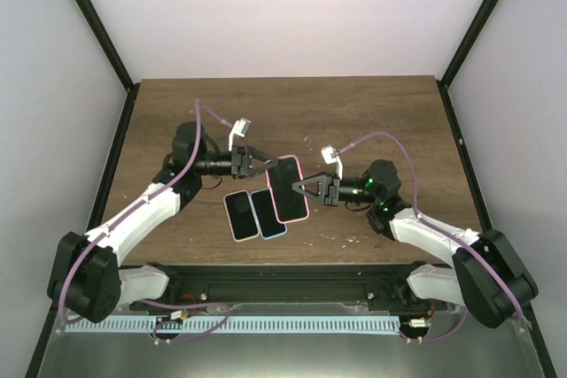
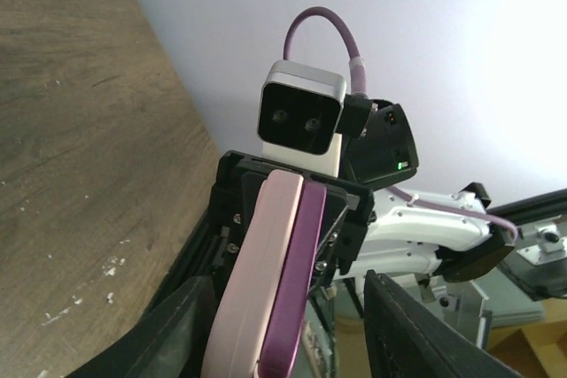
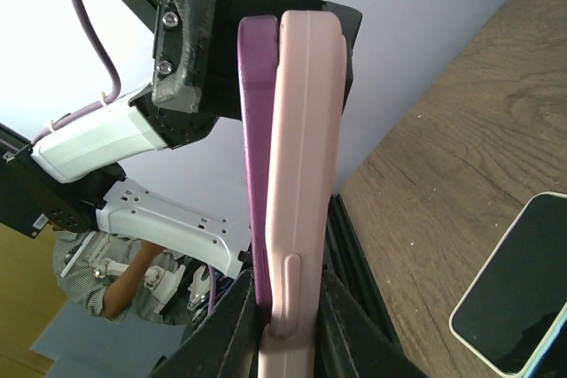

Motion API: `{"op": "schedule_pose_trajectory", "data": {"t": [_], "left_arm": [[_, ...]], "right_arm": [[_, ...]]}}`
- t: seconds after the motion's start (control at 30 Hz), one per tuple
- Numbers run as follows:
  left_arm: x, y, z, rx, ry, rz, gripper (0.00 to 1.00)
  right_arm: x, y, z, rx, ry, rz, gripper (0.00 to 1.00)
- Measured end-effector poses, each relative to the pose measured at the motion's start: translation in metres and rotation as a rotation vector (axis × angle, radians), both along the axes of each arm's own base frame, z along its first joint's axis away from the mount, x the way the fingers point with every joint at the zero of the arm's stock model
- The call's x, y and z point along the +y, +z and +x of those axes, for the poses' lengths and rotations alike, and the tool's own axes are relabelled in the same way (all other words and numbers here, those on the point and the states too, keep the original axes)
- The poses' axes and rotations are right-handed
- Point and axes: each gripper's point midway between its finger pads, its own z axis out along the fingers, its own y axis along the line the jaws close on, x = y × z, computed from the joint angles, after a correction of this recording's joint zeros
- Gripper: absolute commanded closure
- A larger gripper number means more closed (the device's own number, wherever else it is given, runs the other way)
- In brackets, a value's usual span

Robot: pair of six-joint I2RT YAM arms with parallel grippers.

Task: Put the phone into the phone case

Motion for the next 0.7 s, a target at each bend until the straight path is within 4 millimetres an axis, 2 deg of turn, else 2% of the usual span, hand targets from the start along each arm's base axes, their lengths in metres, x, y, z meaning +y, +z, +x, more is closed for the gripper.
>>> {"op": "schedule_pose_trajectory", "data": {"t": [0.13,0.33,0.37,0.47,0.53,0.7], "left_arm": [[0.001,0.009,-0.002,0.009,0.007,-0.019,0.51],[0.002,0.013,-0.003,0.031,0.011,-0.03,0.62],[0.002,0.013,-0.003,0.031,0.011,-0.03,0.65],[0.001,0.012,-0.003,0.033,0.009,-0.03,0.88],[0.001,0.014,-0.003,0.001,0.005,-0.035,0.97],[0.002,0.011,-0.003,-0.042,0.0,-0.022,1.0]], "right_arm": [[0.0,0.003,-0.001,-0.016,0.007,0.006,0.86],[0.0,0.008,-0.003,-0.035,0.011,0.017,0.87],[0.0,0.008,-0.003,-0.037,0.012,0.019,0.87],[0.0,0.011,-0.004,-0.045,0.011,0.024,0.87],[0.0,0.012,-0.005,-0.037,0.017,0.026,0.87],[0.001,0.011,-0.006,-0.022,0.026,0.026,0.8]]}}
